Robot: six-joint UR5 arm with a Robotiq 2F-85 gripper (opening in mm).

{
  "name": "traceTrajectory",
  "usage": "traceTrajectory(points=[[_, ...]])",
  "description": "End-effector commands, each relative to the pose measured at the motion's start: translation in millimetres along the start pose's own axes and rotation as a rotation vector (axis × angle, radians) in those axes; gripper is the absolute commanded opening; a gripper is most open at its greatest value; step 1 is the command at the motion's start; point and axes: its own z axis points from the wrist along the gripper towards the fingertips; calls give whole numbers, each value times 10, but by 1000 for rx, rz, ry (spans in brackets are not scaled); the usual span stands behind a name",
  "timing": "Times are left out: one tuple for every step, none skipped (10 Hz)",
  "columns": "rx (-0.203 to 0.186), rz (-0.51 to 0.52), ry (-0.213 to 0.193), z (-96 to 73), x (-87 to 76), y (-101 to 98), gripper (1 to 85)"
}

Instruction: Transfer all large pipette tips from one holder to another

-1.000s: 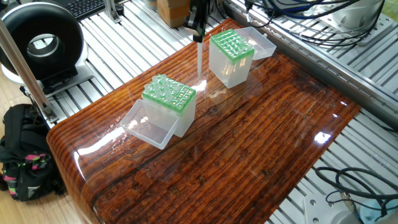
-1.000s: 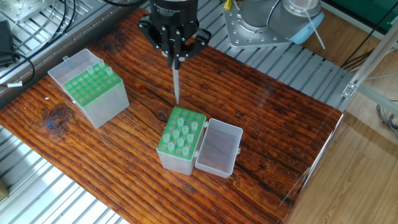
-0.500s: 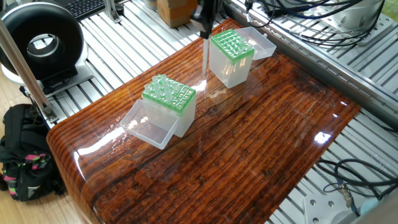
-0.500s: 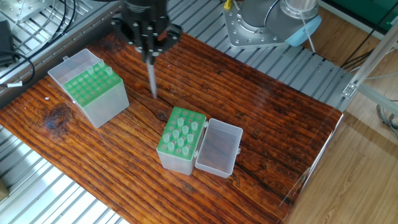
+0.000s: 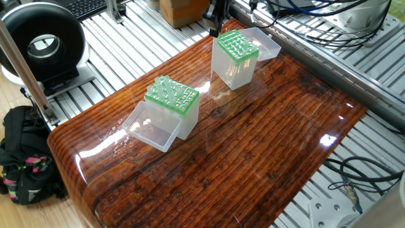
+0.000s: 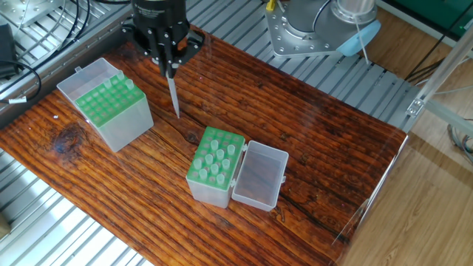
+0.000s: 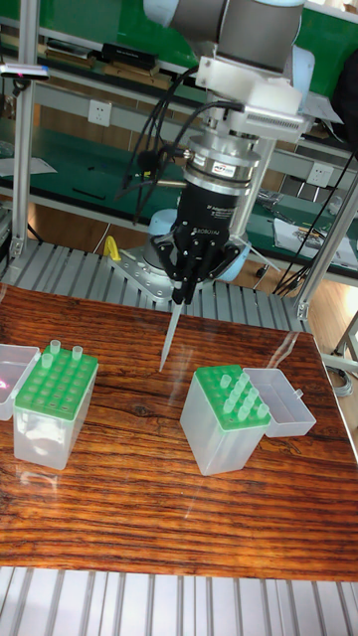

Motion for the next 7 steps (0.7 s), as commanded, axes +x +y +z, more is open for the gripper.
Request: traceTrajectory(points=[[32,116,6,1,27,-113,40],[35,123,2,1,17,-121,37],[37,119,3,1,18,-124,37],[38,99,10,-36,32,-185,37],[34,65,13,-141,31,-365,40],[17,31,8,-226,17,-519,43],[-2,5,3,-290,16,-653,53]])
